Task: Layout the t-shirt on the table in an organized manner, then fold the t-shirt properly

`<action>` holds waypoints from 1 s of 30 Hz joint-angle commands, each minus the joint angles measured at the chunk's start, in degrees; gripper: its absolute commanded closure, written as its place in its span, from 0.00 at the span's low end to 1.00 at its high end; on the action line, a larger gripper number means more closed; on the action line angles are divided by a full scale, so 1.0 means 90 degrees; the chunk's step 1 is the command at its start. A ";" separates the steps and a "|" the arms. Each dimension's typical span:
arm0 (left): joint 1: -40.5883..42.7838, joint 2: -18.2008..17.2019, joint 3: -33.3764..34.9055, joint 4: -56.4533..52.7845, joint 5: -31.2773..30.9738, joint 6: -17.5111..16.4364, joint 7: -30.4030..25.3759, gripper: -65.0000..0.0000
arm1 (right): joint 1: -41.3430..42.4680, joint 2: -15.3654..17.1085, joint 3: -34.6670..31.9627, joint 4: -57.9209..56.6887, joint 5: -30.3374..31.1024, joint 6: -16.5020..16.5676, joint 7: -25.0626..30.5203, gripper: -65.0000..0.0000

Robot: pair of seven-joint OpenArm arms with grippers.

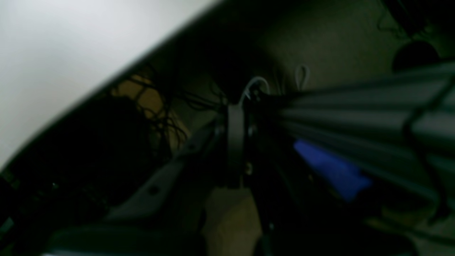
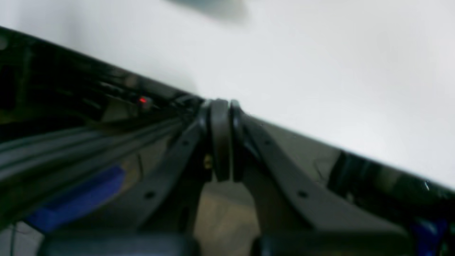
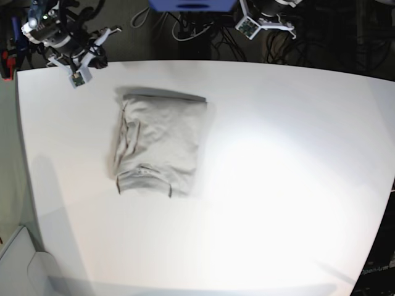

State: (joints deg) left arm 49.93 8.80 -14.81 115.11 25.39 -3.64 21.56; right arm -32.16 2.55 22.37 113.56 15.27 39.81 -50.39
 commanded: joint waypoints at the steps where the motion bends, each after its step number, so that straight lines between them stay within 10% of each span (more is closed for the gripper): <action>1: 0.0171 0.0023 -0.0069 0.0060 -0.0081 0.0019 -0.0115 1.00 | -0.0075 0.0025 0.0069 0.0027 0.0096 0.0021 0.0085 1.00; 12: 0.0747 -0.0826 -0.0469 -0.0321 -0.0823 0.0019 -0.0056 1.00 | -0.0065 0.0044 0.1387 -0.1204 0.0096 0.0021 0.0183 1.00; 30: 0.0005 -0.1363 -0.0411 -0.3486 -0.1683 -0.0040 -0.0125 1.00 | 0.0150 0.0621 0.2550 -0.5365 -0.0978 0.0021 0.2713 1.00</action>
State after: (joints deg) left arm 49.04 -3.51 -18.33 83.20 10.52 -4.10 20.99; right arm -30.04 7.57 45.10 64.75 6.17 39.62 -26.15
